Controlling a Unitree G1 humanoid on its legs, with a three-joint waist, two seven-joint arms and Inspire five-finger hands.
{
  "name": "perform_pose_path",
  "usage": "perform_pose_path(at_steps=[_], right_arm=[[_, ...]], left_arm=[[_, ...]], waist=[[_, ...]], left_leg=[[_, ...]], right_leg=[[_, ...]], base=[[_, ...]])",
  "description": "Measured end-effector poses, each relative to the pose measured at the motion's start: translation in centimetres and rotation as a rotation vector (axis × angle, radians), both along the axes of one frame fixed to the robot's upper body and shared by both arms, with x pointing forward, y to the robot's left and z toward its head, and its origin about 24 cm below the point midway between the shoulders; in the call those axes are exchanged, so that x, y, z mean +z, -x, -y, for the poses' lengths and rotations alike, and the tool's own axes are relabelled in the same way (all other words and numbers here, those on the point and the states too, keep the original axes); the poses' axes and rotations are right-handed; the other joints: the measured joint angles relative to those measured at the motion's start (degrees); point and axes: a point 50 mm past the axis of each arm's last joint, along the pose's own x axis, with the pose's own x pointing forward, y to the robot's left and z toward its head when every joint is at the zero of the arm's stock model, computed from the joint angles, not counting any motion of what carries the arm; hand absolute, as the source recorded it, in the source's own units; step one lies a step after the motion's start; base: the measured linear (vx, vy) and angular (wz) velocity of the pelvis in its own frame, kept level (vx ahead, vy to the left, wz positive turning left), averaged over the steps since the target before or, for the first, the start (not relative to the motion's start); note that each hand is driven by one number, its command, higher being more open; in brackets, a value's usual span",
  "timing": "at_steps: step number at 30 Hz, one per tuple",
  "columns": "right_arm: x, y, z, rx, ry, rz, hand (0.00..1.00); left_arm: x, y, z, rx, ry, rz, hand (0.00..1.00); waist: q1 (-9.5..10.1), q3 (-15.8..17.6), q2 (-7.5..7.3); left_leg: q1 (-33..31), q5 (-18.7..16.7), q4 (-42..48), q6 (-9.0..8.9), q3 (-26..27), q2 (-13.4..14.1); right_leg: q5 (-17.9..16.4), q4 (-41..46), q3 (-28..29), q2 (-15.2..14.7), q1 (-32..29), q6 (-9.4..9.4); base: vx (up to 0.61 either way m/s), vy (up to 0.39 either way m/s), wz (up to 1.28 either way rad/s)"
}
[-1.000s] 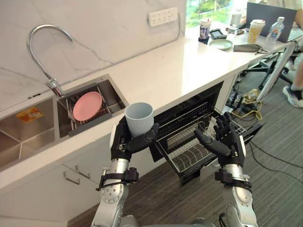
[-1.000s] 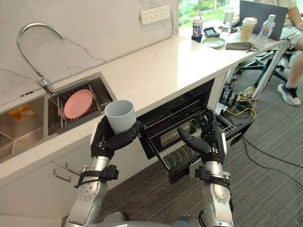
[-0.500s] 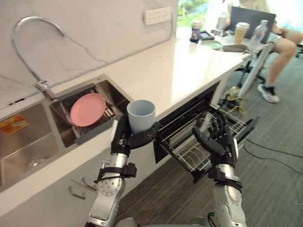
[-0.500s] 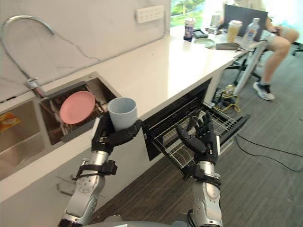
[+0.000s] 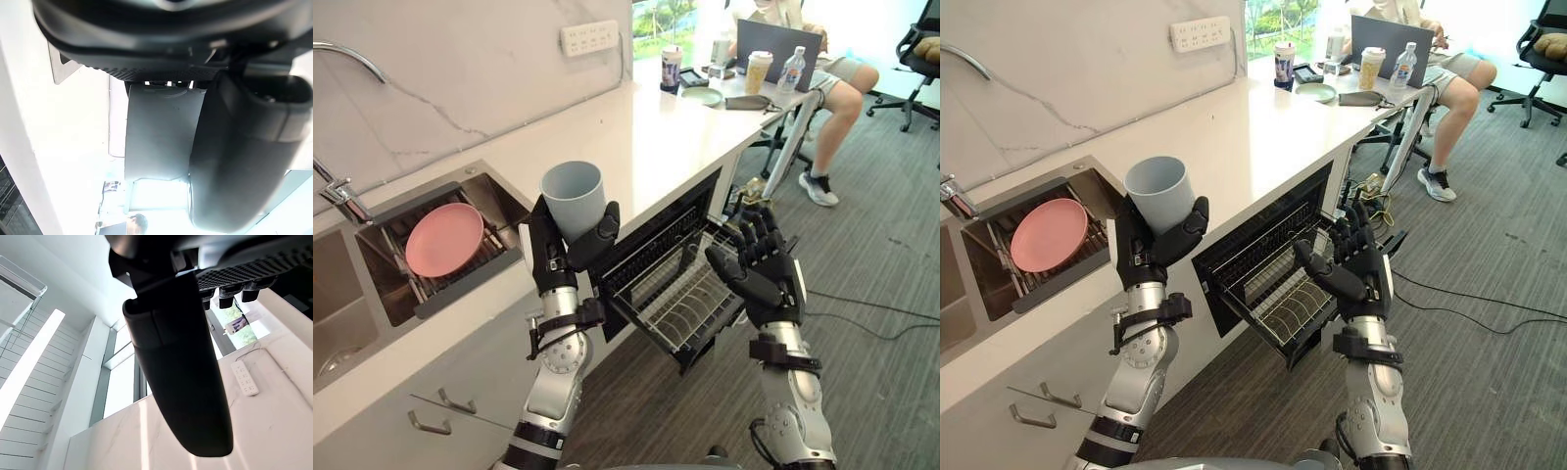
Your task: Walk over to the sink, pick up the cup, carry it to the dishwasher, place the cup inside the dishwasher, then close the dishwasher door
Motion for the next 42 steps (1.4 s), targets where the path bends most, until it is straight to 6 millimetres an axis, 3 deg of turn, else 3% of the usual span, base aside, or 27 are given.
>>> perform_pose_path(at_steps=[3,9,18,24,28,34,40,41,42], right_arm=[[0.4,-0.7,-0.8,0.119,-0.112,0.023,1.0],[0.4,-0.9,-3.0,0.336,-0.157,0.009,1.0],[2.1,-1.8,-5.5,0.482,-0.059,0.051,1.0],[3.0,-2.6,-7.5,0.49,0.036,0.043,1.0],[2.8,-3.0,-7.3,0.419,0.176,0.007,1.0],[2.5,-3.8,-7.6,0.367,0.216,-0.057,1.0],[3.0,-4.9,-8.1,0.305,0.255,-0.082,1.0],[3.2,-5.2,-8.2,0.294,0.259,-0.086,0.0],[3.3,-5.4,-8.3,0.284,0.262,-0.09,0.0]], left_arm=[[0.3,-0.5,0.1,0.06,-0.057,0.023,0.0],[0.4,-1.9,0.8,0.09,-0.207,0.034,0.0],[-1.6,-2.3,1.3,0.072,-0.285,-0.063,0.0],[-2.4,-2.1,2.7,0.008,-0.323,-0.092,0.0],[-3.3,-2.3,3.9,-0.05,-0.376,-0.133,0.0],[-4.1,-2.1,4.8,-0.096,-0.419,-0.175,0.0],[-3.8,-2.3,5.4,-0.118,-0.441,-0.16,0.0],[-3.7,-2.3,5.4,-0.121,-0.446,-0.155,0.0],[-3.6,-2.3,5.5,-0.124,-0.45,-0.151,0.0]], waist=[[-0.06,-0.4,-0.4],[-0.31,-0.7,-0.69],[-1.39,-0.9,-0.67],[-1.27,-2.1,-0.62],[-1.01,-2.2,-0.67],[-0.85,-2.2,-0.69],[0.04,-2.2,-0.74],[0.15,-2.2,-0.8],[0.2,-2.2,-0.89]], left_leg=[[0.7,1.0,-1.7,-0.12,0.6,0.0],[1.6,2.6,-4.4,-0.57,1.6,0.2],[2.8,3.7,-6.8,-0.98,2.9,0.3],[3.3,4.3,-7.7,-0.88,2.5,0.1],[3.0,4.9,-7.8,-0.84,1.0,0.2],[3.0,6.2,-9.2,-0.89,0.6,0.3],[3.0,6.6,-9.5,-0.89,-0.1,0.3],[3.0,6.6,-9.5,-0.87,-0.2,0.3],[3.0,6.6,-9.5,-0.86,-0.3,0.3]], right_leg=[[0.5,-0.8,0.4,0.4,0.1,-0.52],[1.3,-2.1,0.9,1.5,-0.3,-1.13],[1.7,-3.0,1.6,2.1,-0.6,-1.18],[1.7,-3.0,1.1,2.1,-0.2,-1.16],[1.8,-3.6,0.0,2.1,0.9,-1.23],[2.2,-3.9,-0.4,2.4,0.9,-1.67],[2.4,-4.3,-1.1,2.5,1.5,-1.78],[2.4,-4.3,-1.2,2.5,1.6,-1.79],[2.4,-4.3,-1.3,2.5,1.6,-1.78]], base=[[-0.04,-0.028,-0.09],[-0.02,-0.024,-0.07],[0.0,-0.009,-0.05],[-0.02,-0.003,0.03],[-0.05,-0.011,0.16],[-0.04,-0.006,0.03],[-0.02,0.004,0.06],[-0.02,0.009,0.05],[-0.02,0.009,0.04]])
